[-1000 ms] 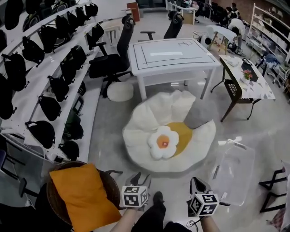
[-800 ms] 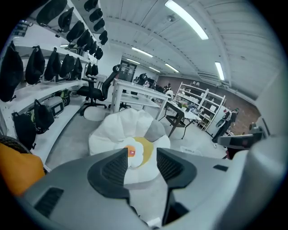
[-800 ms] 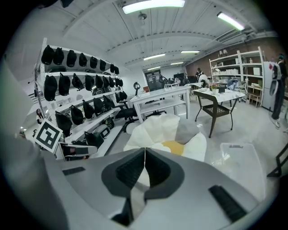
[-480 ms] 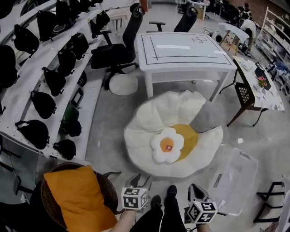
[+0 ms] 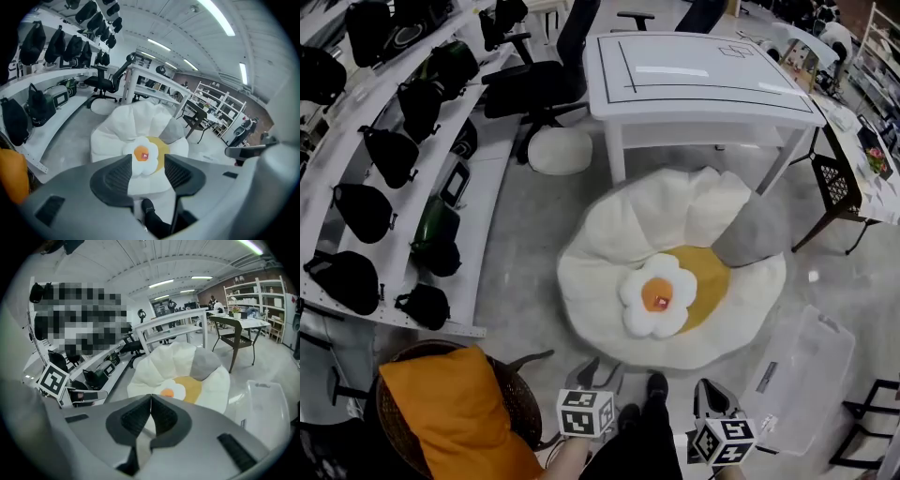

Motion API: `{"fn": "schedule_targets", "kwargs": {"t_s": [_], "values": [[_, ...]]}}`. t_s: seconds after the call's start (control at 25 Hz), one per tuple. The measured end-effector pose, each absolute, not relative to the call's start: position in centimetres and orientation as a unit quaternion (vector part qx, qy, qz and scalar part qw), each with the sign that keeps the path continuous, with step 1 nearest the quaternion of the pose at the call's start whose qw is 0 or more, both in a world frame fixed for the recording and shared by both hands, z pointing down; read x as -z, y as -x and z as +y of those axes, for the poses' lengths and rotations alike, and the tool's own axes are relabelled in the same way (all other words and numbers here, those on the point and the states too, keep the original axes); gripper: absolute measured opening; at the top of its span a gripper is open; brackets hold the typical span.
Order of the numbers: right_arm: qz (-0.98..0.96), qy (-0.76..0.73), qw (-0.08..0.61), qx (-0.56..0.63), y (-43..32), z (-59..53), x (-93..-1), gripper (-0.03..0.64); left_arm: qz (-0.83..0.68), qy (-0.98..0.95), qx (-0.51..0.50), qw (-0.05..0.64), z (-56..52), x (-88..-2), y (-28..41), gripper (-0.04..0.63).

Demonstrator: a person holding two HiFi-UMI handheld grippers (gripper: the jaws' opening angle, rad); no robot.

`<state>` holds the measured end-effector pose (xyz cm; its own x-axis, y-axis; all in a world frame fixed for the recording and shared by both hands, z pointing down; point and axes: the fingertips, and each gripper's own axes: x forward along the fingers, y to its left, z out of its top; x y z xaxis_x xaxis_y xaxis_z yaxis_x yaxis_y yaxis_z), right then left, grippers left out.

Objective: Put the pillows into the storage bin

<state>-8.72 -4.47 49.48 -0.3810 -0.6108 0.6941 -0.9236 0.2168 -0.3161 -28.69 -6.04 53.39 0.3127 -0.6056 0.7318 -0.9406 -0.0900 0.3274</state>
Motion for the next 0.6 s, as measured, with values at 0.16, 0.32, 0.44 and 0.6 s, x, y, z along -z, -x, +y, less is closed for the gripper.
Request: {"fn": "schedule_targets", "kwargs": {"t_s": [0.16,0.32,0.44,0.6], "values": [[-0.753,-0.501,0.228,-0.361,9.3,-6.1,-54.2,0.0,-0.551,-0.701,-0.21,0.401,-8.1,-57.8,28.5,0.192],[-0.751,-0.486,0.242,-0.375,10.2,-6.8,-59.6,0.0,-0.553,-0.692,-0.214,0.413,-9.5,-63.0,28.4,0.193],[-0.751,-0.476,0.244,-0.387,10.6,-7.2,-62.9,0.001,-0.551,-0.686,-0.224,0.419,-10.1,-66.5,28.2,0.195],[-0.753,-0.465,0.246,-0.395,10.9,-7.5,-66.6,0.0,-0.547,-0.679,-0.243,0.424,-10.3,-71.0,28.0,0.196]]}}
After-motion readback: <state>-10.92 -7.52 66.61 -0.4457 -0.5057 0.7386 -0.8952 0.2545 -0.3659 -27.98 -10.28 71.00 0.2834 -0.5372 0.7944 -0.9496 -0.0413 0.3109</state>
